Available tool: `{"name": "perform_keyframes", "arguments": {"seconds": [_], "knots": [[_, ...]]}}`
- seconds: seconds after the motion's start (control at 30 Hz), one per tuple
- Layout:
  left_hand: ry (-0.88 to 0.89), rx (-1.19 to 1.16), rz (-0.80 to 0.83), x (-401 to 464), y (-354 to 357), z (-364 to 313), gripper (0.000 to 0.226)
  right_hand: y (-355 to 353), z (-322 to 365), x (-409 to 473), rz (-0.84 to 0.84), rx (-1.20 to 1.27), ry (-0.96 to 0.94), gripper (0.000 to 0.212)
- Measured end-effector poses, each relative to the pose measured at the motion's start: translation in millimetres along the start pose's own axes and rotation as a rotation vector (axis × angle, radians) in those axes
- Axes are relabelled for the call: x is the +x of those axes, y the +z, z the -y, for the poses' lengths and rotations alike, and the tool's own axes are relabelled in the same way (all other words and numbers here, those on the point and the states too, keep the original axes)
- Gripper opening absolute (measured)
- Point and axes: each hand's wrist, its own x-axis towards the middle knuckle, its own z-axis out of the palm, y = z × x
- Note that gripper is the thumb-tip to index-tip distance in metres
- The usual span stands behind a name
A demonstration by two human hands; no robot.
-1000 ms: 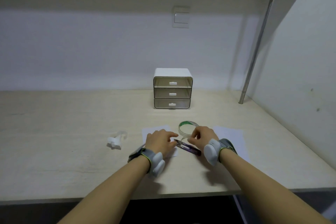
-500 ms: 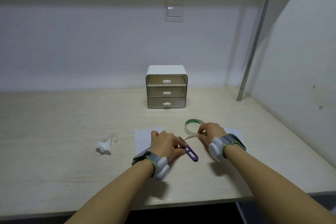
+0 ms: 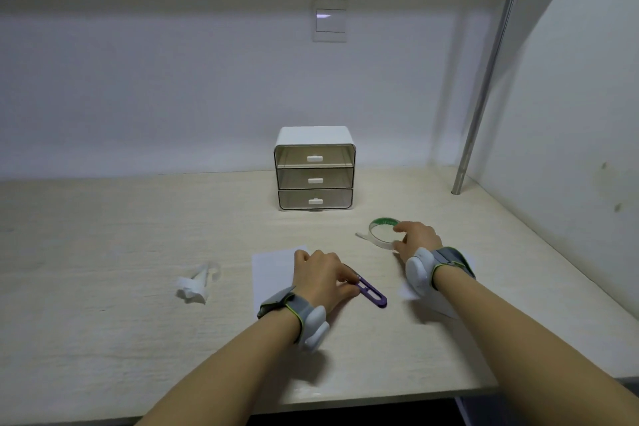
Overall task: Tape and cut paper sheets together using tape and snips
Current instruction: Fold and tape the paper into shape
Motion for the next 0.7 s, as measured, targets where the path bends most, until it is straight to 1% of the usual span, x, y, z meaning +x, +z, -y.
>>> {"name": "perform_keyframes", "arguments": {"seconds": [0.1,0.17,0.27,0.33,0.4,0.5,0.63,0.7], "knots": [[-0.042,0.048,-0.027,7.0,3.0,-4.4,0.024,-10.9,-17.6,-2.7,0.009,-0.027,0.037,0.039],[-0.075,0.069,-0.038,9.5,4.1,-7.2,0.025,-19.0,-33.0,-5.4,0.026,-0.042,0.089,0.044],[-0.098,0.056,-0.047,10.5,6.8,-9.9,0.027,-28.9,-52.1,-13.3,0.106,-0.106,0.174,0.067],[-0.091,0.053,-0.054,8.6,7.3,-13.7,0.028,-31.3,-66.3,-15.4,0.160,-0.044,0.187,0.089],[-0.077,0.060,-0.053,4.9,7.5,-17.1,0.027,-35.2,-74.4,-18.4,0.199,-0.010,0.171,0.101],[-0.083,0.013,-0.041,-0.2,6.0,-22.2,0.026,-39.6,-73.9,-19.0,0.238,-0.044,0.142,0.097],[-0.089,0.000,-0.004,-1.0,6.4,-25.8,0.028,-40.5,-73.8,-15.1,0.255,-0.029,0.145,0.083],[-0.104,-0.007,0.017,0.2,6.5,-28.4,0.030,-41.2,-74.3,-15.2,0.253,-0.019,0.139,0.068]]}}
